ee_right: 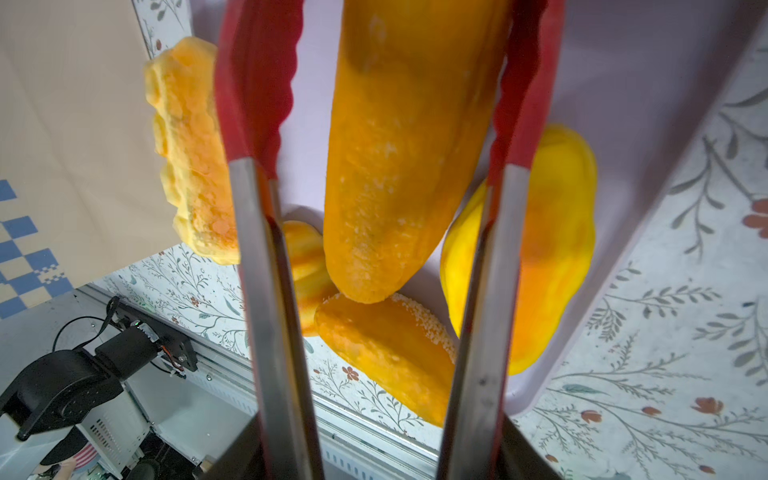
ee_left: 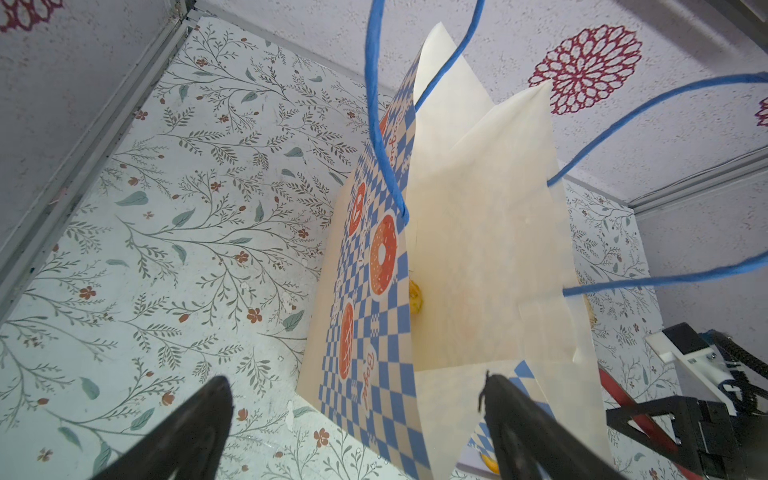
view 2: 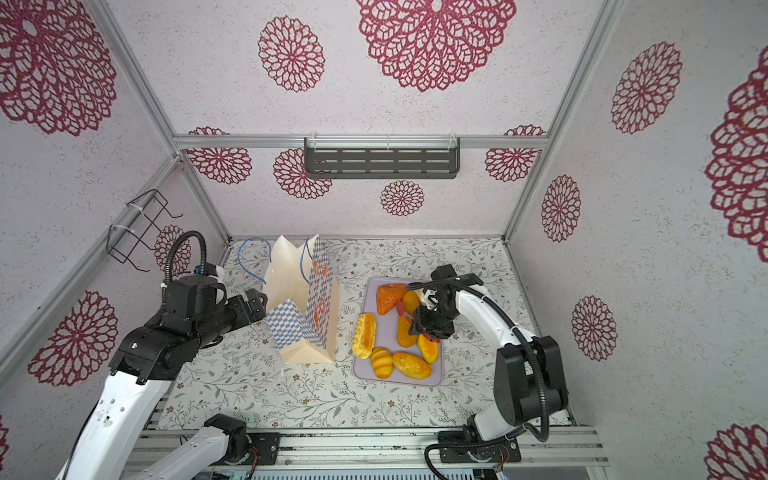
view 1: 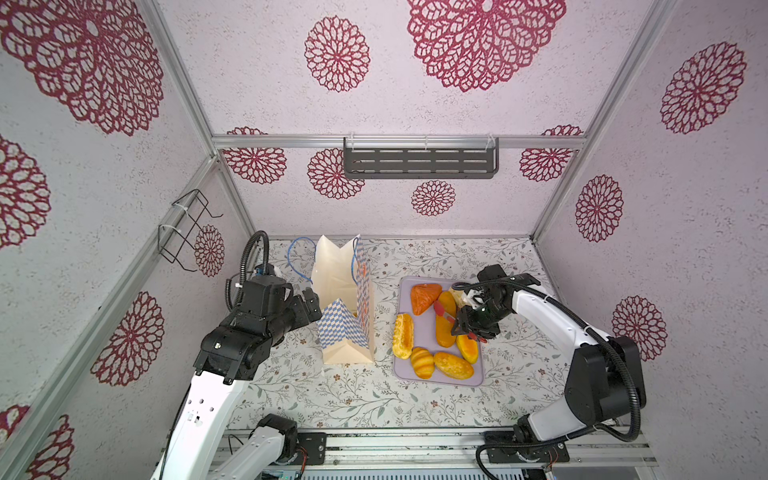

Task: Place the fake bread into the paper bag
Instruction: 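Close the tongs on the long yellow baguette with the right gripper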

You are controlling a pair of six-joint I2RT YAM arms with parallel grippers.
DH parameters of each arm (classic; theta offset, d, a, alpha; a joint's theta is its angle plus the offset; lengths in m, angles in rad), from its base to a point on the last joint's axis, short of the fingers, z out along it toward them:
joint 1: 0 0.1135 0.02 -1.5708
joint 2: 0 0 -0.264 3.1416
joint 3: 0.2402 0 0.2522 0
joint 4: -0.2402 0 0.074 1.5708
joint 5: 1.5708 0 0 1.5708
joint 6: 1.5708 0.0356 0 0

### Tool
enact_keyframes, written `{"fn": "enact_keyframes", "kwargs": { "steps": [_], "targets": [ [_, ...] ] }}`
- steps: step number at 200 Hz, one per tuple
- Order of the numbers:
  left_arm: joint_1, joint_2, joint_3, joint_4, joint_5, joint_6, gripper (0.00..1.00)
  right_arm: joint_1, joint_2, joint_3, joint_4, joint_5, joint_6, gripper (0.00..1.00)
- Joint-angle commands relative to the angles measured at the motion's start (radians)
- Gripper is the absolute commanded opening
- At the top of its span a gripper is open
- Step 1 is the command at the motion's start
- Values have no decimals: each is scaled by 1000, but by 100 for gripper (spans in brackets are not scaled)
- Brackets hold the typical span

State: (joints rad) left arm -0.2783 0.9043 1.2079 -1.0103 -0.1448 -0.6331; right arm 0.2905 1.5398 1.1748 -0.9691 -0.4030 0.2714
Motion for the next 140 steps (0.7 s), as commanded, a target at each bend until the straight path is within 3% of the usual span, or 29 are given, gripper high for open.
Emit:
{"fn": "enact_keyframes", "kwargs": {
  "steps": [1, 80, 140],
  "targets": [
    [13, -14, -11, 27, 6, -13, 98, -6, 8, 40, -37, 2, -27, 58],
    [19, -13, -17, 57, 40, -16, 98, -5, -6, 38, -9, -6, 2, 41],
    [34, 11, -8, 92, 96, -24, 98, -5, -93, 30, 13, -25, 46, 36]
  ]
}}
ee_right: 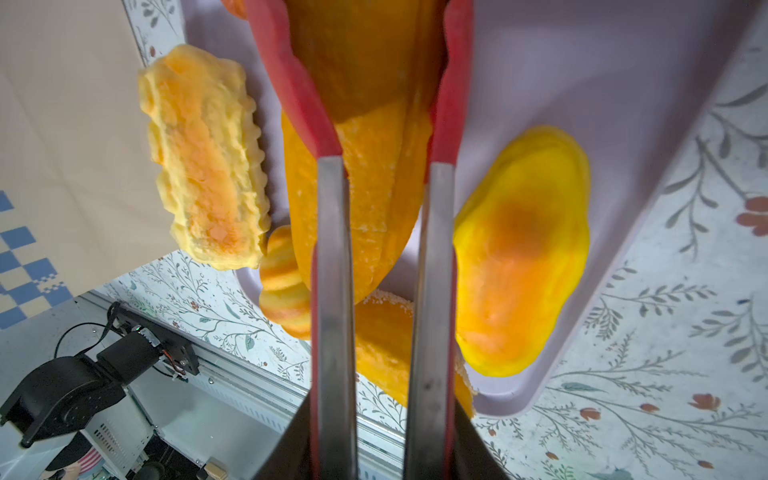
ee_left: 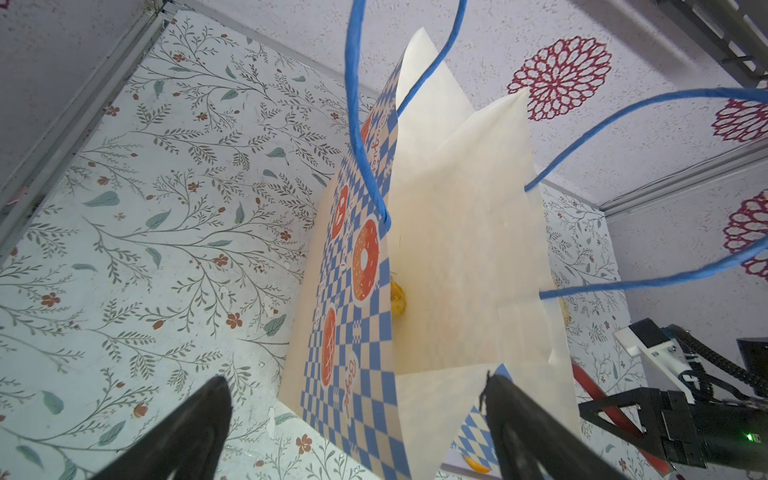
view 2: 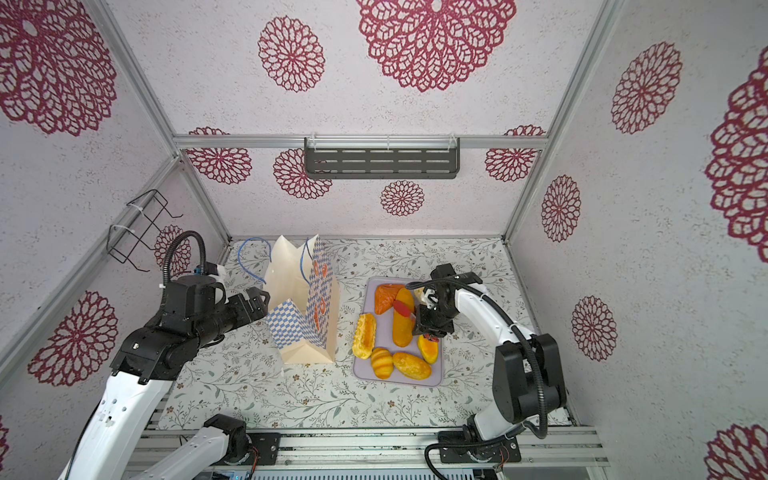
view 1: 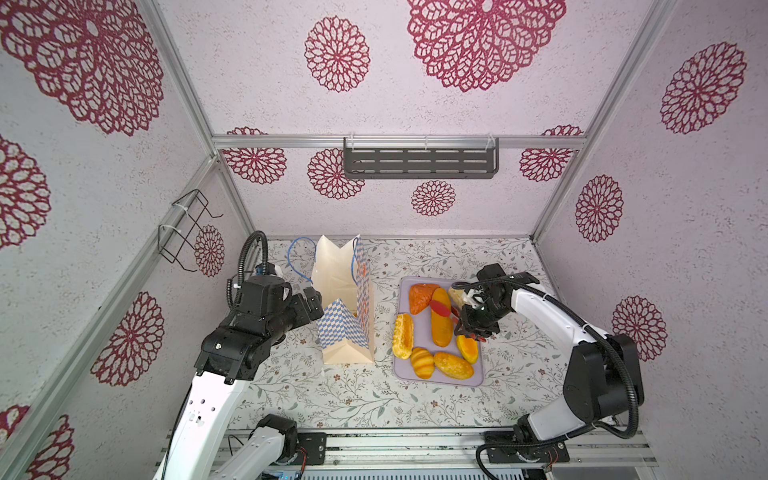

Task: Place the fake bread into the paper bag
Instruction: 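Close the tongs on the long yellow baguette with the right gripper, then lift the baguette with the tongs toward the bag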

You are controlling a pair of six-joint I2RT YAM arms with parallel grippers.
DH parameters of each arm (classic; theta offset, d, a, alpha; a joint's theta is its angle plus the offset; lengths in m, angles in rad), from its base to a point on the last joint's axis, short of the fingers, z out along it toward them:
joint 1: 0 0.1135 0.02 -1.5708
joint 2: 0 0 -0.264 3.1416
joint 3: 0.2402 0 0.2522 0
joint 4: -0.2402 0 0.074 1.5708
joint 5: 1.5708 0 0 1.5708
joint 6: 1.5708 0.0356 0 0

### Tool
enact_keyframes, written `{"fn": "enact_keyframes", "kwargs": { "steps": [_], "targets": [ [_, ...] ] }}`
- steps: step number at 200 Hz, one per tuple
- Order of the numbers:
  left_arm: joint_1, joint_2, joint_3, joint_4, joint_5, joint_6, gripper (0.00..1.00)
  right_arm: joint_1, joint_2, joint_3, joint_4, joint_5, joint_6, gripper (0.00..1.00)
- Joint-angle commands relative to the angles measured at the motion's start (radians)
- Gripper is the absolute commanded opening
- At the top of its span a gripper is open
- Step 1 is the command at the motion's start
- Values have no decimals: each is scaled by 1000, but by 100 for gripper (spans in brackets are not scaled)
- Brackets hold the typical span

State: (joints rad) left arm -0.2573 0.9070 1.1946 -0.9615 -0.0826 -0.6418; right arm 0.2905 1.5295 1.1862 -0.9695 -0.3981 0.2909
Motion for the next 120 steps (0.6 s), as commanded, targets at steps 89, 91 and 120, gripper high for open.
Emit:
{"fn": "enact_keyframes", "kwargs": {
  "steps": [89, 91, 120],
  "targets": [
    [28, 38, -12, 81, 75, -38, 90, -5, -217, 68, 69, -68, 78, 33],
    [29, 39, -13, 82, 75, -38, 90, -6, -218, 71, 68, -68, 77, 33],
    [31, 50, -27, 99, 80, -48, 85, -5, -240, 107, 94, -66, 80, 32]
  ]
}}
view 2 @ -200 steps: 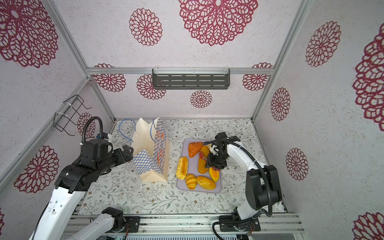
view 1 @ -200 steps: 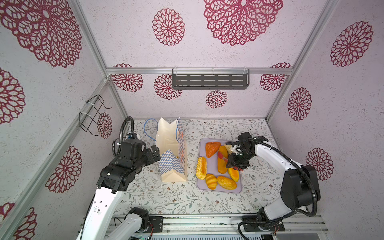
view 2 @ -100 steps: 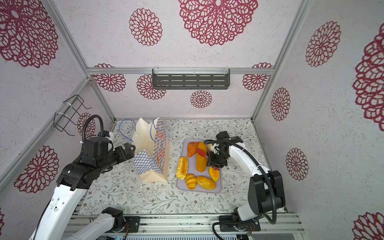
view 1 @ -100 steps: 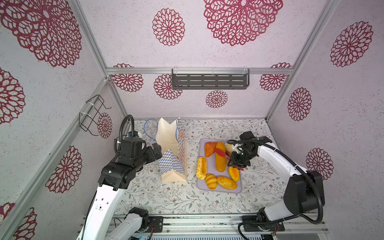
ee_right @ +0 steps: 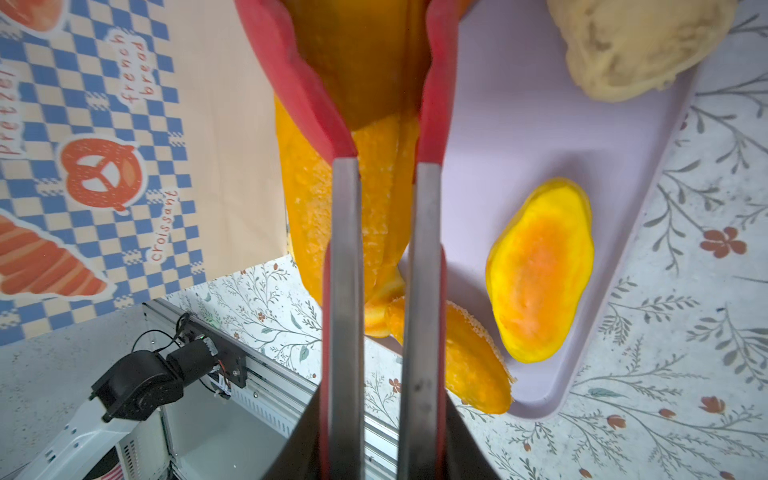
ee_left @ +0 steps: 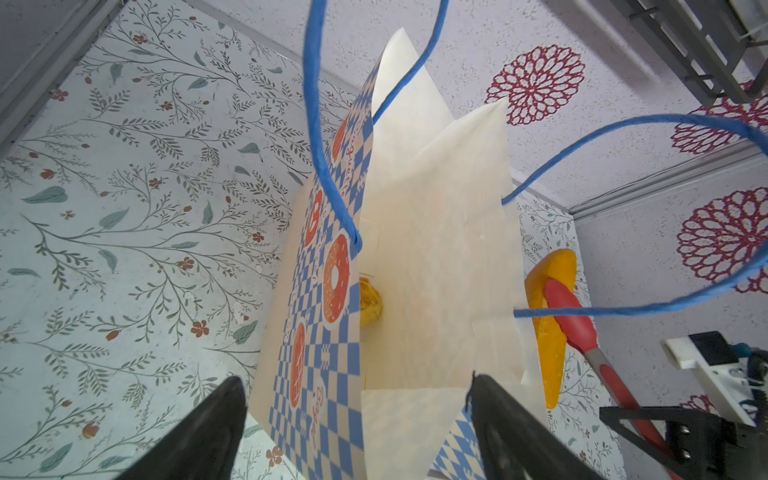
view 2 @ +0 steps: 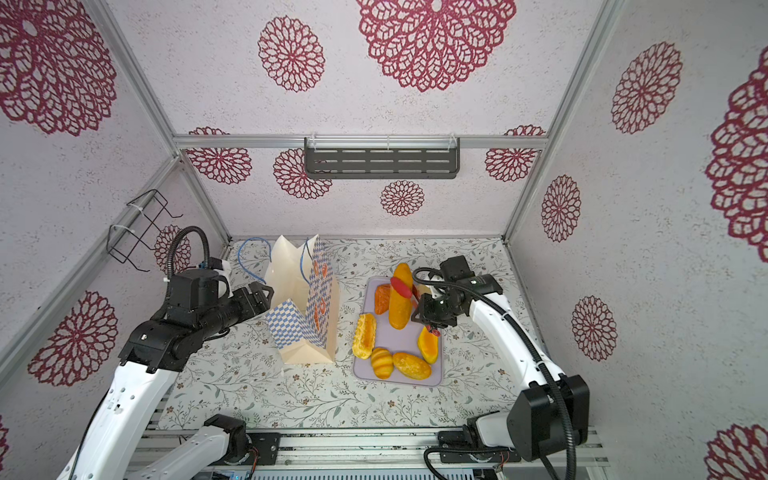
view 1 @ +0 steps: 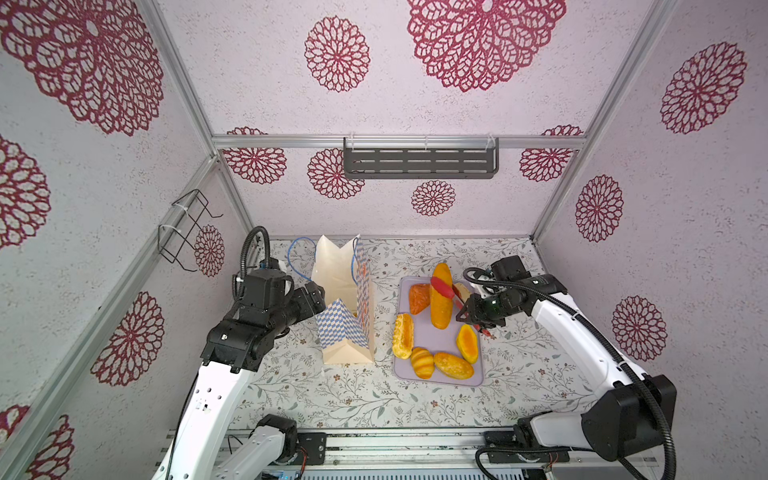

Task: Place the fake bread into the paper bag
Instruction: 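Lift the baguette with the tongs toward the bag, then carry the baguette over the bag opening with the right gripper's tongs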

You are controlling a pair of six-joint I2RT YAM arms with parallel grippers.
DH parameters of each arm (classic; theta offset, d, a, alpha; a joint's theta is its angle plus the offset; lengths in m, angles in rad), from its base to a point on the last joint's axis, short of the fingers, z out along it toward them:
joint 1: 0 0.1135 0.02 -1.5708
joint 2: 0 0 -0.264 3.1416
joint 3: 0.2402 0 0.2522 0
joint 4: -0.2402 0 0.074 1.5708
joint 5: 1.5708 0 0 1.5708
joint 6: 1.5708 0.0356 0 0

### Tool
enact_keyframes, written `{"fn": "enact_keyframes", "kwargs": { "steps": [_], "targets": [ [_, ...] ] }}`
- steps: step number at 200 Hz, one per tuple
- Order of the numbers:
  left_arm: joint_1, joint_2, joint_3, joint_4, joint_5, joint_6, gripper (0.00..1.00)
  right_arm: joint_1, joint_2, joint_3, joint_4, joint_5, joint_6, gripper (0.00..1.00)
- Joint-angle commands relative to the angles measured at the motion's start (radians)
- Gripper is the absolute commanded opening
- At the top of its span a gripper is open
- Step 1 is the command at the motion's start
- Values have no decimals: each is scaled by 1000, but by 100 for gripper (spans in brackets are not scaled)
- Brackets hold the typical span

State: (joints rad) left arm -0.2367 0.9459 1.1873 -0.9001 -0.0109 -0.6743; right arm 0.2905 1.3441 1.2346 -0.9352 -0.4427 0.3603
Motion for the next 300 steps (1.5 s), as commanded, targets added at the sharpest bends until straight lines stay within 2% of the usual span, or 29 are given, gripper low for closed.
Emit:
{"fn": "enact_keyframes", "kwargs": {
  "steps": [1, 80, 114, 145, 177, 230, 300],
  "targets": [
    [10, 11, -20, 38, 8, -16, 85, -5, -55, 59, 62, -21, 11, 32],
    [17, 28, -34, 63, 2, -35, 75, 25, -98, 148, 204, -67, 45, 32],
    [17, 29, -46, 81, -3, -50, 71, 82, -94, 220, 283, -65, 55, 32],
    [19, 31, -51, 90, -7, -60, 67, 195, -77, 302, 412, -44, 71, 33],
    [20, 33, -55, 89, -15, -63, 65, 308, -6, 410, 500, -50, 59, 33],
    [19, 31, -82, 102, -17, -77, 60, 418, 143, 552, 643, -72, 79, 33],
    [19, 30, -115, 126, -13, -88, 54, 525, 340, 747, 566, 84, 9, 32]
  ]
}}
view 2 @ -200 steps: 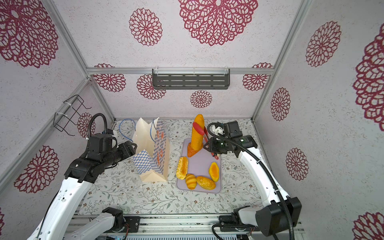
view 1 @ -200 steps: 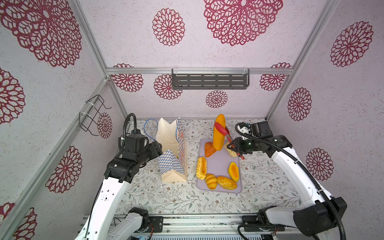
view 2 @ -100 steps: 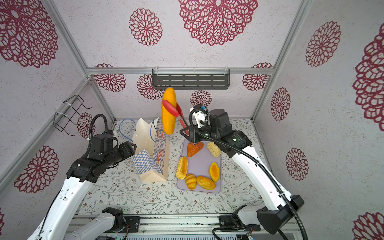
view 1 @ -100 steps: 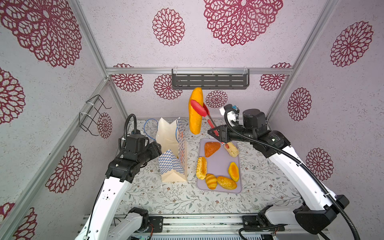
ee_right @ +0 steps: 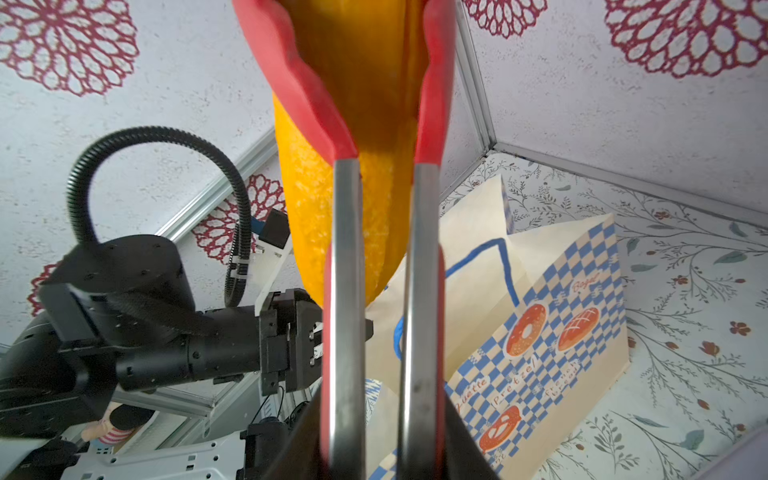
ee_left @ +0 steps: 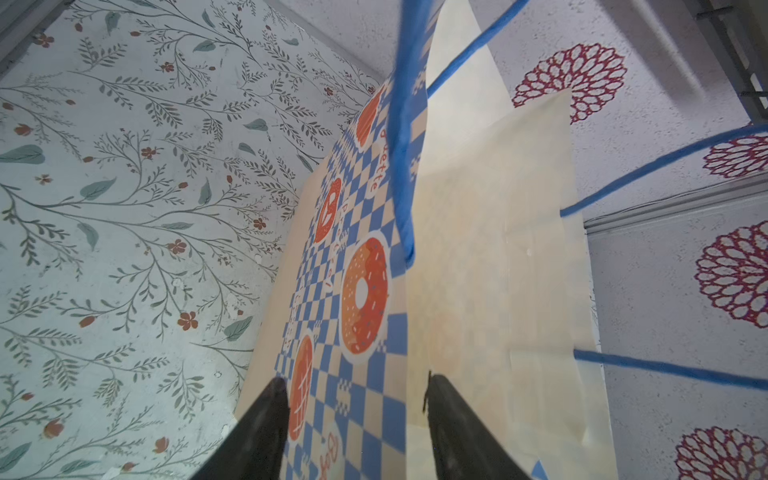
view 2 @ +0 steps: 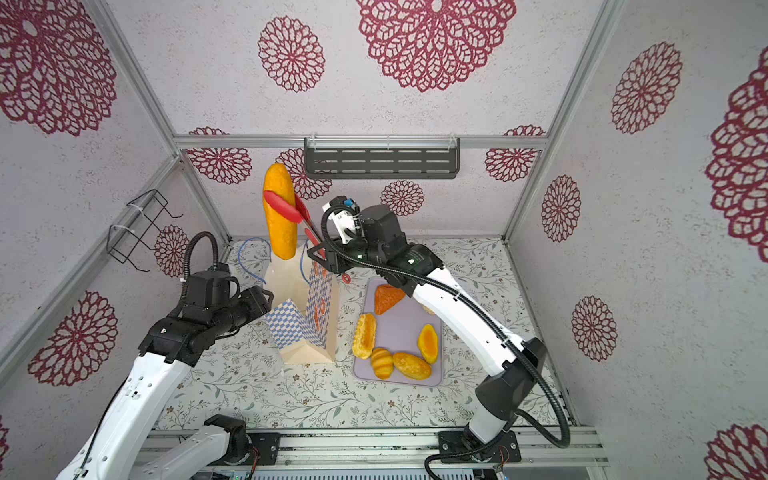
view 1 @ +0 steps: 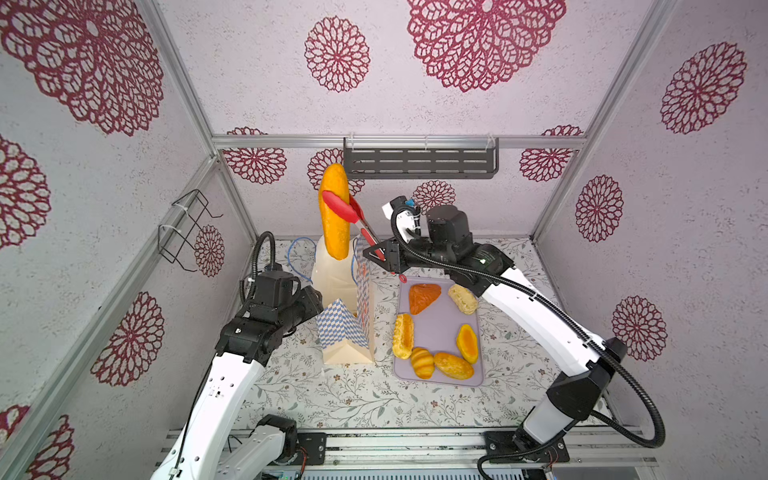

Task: Place the fake bread into the paper bag
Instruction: 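Carry the baguette over the bag opening with the right gripper's tongs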

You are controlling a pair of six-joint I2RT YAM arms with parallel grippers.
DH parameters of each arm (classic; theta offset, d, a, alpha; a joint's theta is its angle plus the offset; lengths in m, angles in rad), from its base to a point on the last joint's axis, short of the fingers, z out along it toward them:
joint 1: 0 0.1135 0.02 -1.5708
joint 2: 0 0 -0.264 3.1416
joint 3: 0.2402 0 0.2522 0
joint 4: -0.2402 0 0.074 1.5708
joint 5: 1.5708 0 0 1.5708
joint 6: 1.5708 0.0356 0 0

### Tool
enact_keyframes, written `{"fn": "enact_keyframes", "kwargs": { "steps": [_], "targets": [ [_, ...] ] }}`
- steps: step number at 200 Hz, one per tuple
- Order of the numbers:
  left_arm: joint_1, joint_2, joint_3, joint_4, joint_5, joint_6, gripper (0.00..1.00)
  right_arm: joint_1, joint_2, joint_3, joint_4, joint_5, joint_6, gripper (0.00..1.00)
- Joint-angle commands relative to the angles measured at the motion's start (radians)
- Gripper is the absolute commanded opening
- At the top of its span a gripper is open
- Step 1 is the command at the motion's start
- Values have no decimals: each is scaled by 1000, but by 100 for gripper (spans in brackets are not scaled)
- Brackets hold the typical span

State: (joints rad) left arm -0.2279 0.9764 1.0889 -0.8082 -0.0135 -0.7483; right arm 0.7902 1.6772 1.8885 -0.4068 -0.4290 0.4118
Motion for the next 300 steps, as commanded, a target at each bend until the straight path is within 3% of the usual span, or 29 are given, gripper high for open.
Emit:
{"fn": "enact_keyframes", "kwargs": {
  "steps": [1, 66, 150, 201, 245, 274, 300],
  "targets": [
    [11, -1, -17, 35, -10, -14, 54, 26, 8, 95, 36, 73, -44, 32],
    [11, 1, -32, 56, 1, -15, 40, 50, 60, 132, -83, 160, -96, 31],
    [12, 22, -37, 79, 17, -14, 19, 60, 23, 8, -149, 199, -125, 32],
    [12, 25, -40, 81, 18, -16, 14, 61, 1, -32, -154, 203, -126, 32],
    [12, 25, -40, 82, 19, -16, 9, 61, 2, 49, -119, 190, -104, 31],
    [11, 26, -28, 77, 14, -9, 0, 62, 6, 106, -95, 173, -84, 30],
    [10, 40, 24, 40, -14, 25, 0, 68, -5, 112, -59, 169, -69, 30]
  ]
}}
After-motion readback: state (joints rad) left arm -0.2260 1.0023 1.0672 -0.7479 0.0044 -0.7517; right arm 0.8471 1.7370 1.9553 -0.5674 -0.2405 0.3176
